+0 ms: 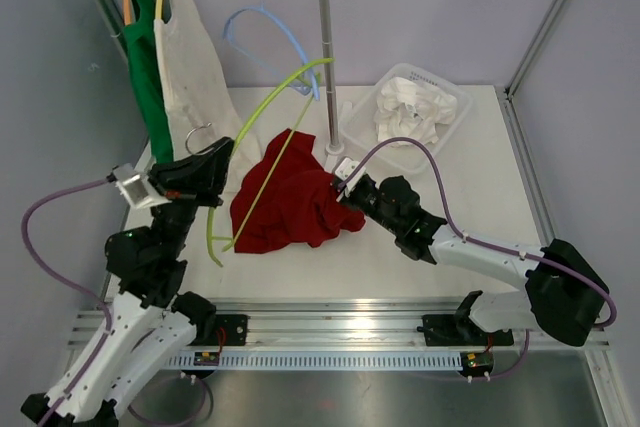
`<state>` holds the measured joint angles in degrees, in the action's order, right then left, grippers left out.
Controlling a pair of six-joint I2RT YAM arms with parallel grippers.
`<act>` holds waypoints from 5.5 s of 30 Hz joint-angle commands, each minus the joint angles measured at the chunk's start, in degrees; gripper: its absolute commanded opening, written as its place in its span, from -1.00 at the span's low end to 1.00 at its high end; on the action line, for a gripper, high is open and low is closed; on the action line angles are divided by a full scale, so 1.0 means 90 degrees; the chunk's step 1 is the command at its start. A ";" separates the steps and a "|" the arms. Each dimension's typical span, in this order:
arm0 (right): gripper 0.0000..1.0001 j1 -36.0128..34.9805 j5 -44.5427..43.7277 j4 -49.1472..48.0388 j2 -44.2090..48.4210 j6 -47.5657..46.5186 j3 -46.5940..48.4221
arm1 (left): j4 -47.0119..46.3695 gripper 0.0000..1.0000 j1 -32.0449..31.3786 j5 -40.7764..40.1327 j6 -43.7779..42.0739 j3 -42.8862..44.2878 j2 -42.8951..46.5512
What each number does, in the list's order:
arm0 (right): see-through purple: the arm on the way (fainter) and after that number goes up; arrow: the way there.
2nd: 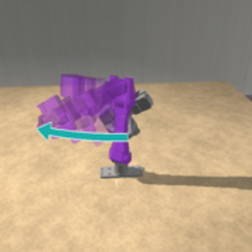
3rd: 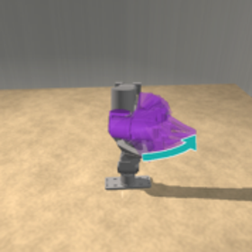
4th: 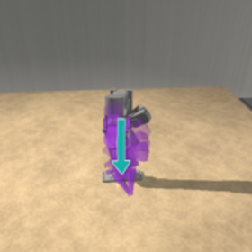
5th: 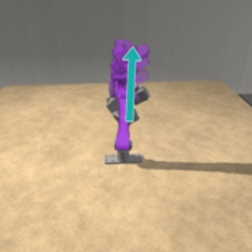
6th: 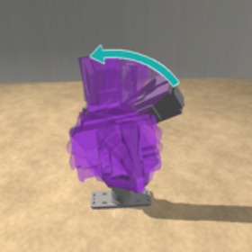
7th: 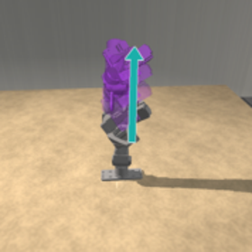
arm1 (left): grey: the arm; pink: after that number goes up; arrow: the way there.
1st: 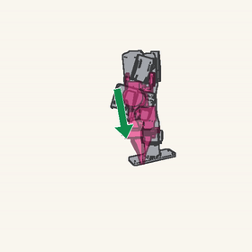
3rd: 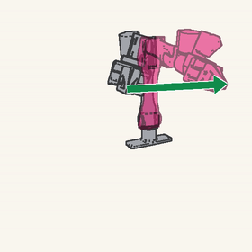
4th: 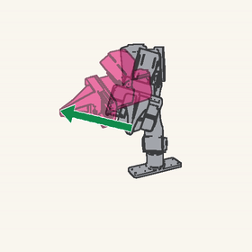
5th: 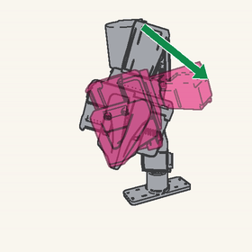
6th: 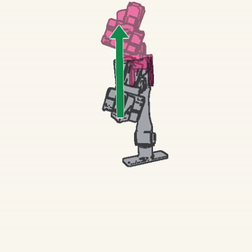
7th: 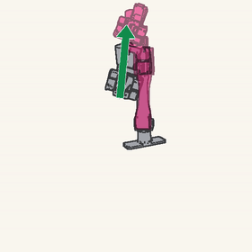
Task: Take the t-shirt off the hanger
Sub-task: Remove the tshirt from the hanger, then place the tshirt into the basket
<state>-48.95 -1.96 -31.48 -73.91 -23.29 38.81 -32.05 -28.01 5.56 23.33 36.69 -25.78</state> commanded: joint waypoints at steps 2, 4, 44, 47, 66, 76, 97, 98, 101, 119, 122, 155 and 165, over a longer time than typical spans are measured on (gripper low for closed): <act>-1.00 0.0028 -0.0115 -0.0554 0.0145 0.0097 0.0102 | -0.0830 -1.00 0.0007 -0.0462 -0.0131 0.0289 -0.1145; -1.00 0.0028 -0.0076 -0.0554 0.0185 0.0088 0.0063 | -0.1144 -1.00 0.0007 -0.0472 -0.0151 0.0484 -0.1557; -1.00 0.0048 -0.0183 -0.0633 0.0614 0.0058 -0.0220 | -0.1302 -1.00 -0.0042 0.0299 0.0035 0.0192 -0.2966; -1.00 0.0048 -0.0222 -0.0671 0.0595 0.0058 -0.0230 | -0.1360 -1.00 -0.0139 0.0427 -0.0462 0.0065 -0.2878; -1.00 0.0692 -0.3592 0.0576 0.1140 0.1250 0.1789 | -0.1614 -1.00 -0.0316 0.0261 -0.2348 0.0074 -0.2702; -1.00 0.1181 -0.3485 0.1477 0.0244 0.0976 0.4865 | -0.1439 -1.00 -0.0325 0.0115 -0.2309 -0.0092 -0.2244; -1.00 0.2518 -0.2966 0.1956 -0.3544 0.0986 1.1507 | -0.1272 -1.00 -0.0345 0.0290 -0.2192 -0.0082 -0.2194; -1.00 0.2586 -0.2957 0.1936 -0.3691 0.1005 1.1702 | -0.1263 -1.00 -0.0345 0.0300 -0.2182 -0.0063 -0.2213; -1.00 0.2743 -0.3073 0.1898 -0.4121 0.1025 1.2163 | -0.1253 -1.00 -0.0355 0.0358 -0.2173 -0.0043 -0.2223; -1.00 0.3378 -0.4773 -0.2172 -0.3009 0.1718 0.7204 | -0.1204 -1.00 -0.0374 0.0349 -0.2202 -0.0082 -0.2126; -1.00 0.3427 -0.5055 -0.2243 -0.2989 0.1728 0.7182 | -0.1146 -1.00 -0.0384 0.0368 -0.2212 -0.0063 -0.2126; -0.89 0.3759 -0.4177 -0.0831 -0.3926 0.5566 0.2797 | -0.1126 -1.00 -0.0433 0.0691 -0.1782 -0.0199 -0.1999; -1.00 0.3759 -0.4676 0.3575 -0.4756 0.8182 0.4574 | -0.0687 -1.00 -0.0452 0.0632 -0.1772 -0.0307 -0.1697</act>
<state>-15.09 -42.61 -14.70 -114.32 39.72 76.16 -36.60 -31.73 10.61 7.38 34.02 -43.13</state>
